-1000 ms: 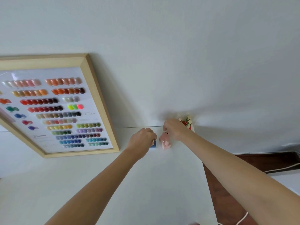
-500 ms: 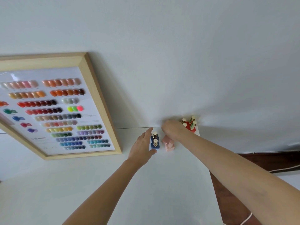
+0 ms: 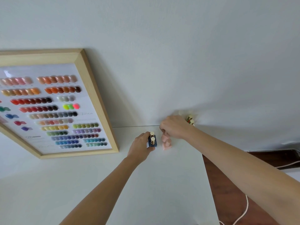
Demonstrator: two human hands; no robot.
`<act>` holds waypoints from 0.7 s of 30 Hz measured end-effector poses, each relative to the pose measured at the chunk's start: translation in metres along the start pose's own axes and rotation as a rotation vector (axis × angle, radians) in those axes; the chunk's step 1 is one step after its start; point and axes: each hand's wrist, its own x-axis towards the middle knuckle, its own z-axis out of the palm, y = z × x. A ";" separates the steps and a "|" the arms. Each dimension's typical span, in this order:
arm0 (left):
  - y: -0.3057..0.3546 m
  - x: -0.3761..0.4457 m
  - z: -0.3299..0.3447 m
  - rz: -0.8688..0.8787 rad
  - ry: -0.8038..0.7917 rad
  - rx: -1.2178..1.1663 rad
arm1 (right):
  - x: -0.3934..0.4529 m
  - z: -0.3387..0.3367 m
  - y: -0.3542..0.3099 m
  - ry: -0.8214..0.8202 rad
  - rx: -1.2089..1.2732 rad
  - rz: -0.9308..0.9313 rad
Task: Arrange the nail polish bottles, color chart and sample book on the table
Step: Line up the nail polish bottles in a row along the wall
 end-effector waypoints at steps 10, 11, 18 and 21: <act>0.002 -0.004 0.000 -0.028 -0.011 -0.051 | -0.023 0.012 0.004 0.053 0.219 -0.085; 0.002 -0.005 0.001 -0.034 -0.010 -0.054 | -0.026 0.016 0.005 0.067 0.264 -0.065; 0.004 -0.009 0.014 -0.104 0.035 -0.067 | -0.060 0.059 -0.014 0.193 0.783 0.304; 0.009 -0.010 0.020 -0.129 0.068 -0.080 | -0.062 0.074 -0.036 0.253 0.881 0.400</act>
